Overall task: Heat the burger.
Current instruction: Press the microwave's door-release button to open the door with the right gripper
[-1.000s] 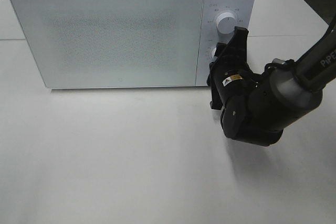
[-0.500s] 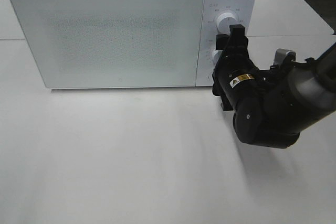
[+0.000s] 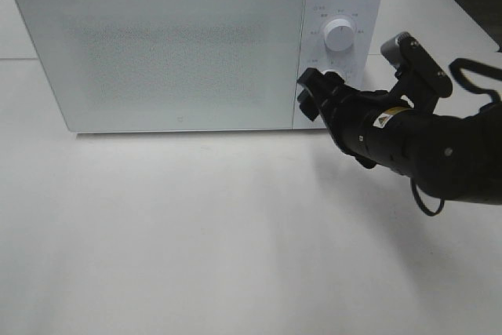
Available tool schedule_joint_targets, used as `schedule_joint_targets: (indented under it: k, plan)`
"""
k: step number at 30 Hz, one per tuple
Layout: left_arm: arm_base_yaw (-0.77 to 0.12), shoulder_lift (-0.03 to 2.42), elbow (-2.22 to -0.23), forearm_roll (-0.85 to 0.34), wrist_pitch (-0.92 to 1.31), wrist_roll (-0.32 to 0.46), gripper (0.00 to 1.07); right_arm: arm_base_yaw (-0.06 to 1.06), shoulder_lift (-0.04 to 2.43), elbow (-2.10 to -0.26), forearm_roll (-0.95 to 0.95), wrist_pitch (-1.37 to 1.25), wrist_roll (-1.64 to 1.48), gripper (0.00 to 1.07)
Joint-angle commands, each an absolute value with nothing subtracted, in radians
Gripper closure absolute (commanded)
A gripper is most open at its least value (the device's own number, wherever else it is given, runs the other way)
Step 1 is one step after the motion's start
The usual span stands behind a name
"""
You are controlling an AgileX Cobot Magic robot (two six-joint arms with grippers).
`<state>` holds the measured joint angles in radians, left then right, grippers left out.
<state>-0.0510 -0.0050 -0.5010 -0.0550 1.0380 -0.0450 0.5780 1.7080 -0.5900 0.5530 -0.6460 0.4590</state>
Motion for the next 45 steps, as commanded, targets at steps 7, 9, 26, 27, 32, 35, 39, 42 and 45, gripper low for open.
schedule_joint_targets:
  k: [7,9,26,27,32,35,39,42,45]
  plan:
    - [-0.055,-0.026,-0.500,-0.055,1.031,-0.046,0.06,0.487,1.589,-0.591,0.545,-0.296,-0.057,0.33]
    - [-0.055,-0.026,-0.500,-0.055,1.031,-0.046,0.06,0.450,1.562,-0.591,0.545,-0.175,-0.181,0.33]
    - [-0.055,-0.026,-0.500,-0.055,1.031,-0.046,0.06,0.389,1.306,-0.615,0.353,0.377,-0.208,0.33]
    - [-0.055,-0.026,-0.500,-0.055,1.031,-0.046,0.06,0.389,1.306,-0.615,0.353,0.377,-0.208,0.33]
    - [-0.055,-0.026,-0.500,-0.055,1.031,-0.046,0.06,0.389,1.225,-0.656,0.197,0.539,-0.083,0.33]
    - [-0.055,-0.026,-0.500,-0.055,1.031,-0.046,0.06,0.389,1.167,-0.672,0.090,0.627,-0.011,0.33]
    - [-0.055,-0.026,-0.500,-0.055,1.031,-0.046,0.06,0.389,1.031,-0.675,-0.007,0.726,0.039,0.33]
    - [-0.055,-0.026,-0.500,-0.055,1.031,-0.046,0.06,0.389,0.920,-0.675,-0.019,0.753,0.039,0.31]
    - [-0.055,-0.026,-0.500,-0.055,1.031,-0.046,0.06,0.389,0.801,-0.675,-0.039,0.769,0.039,0.27]
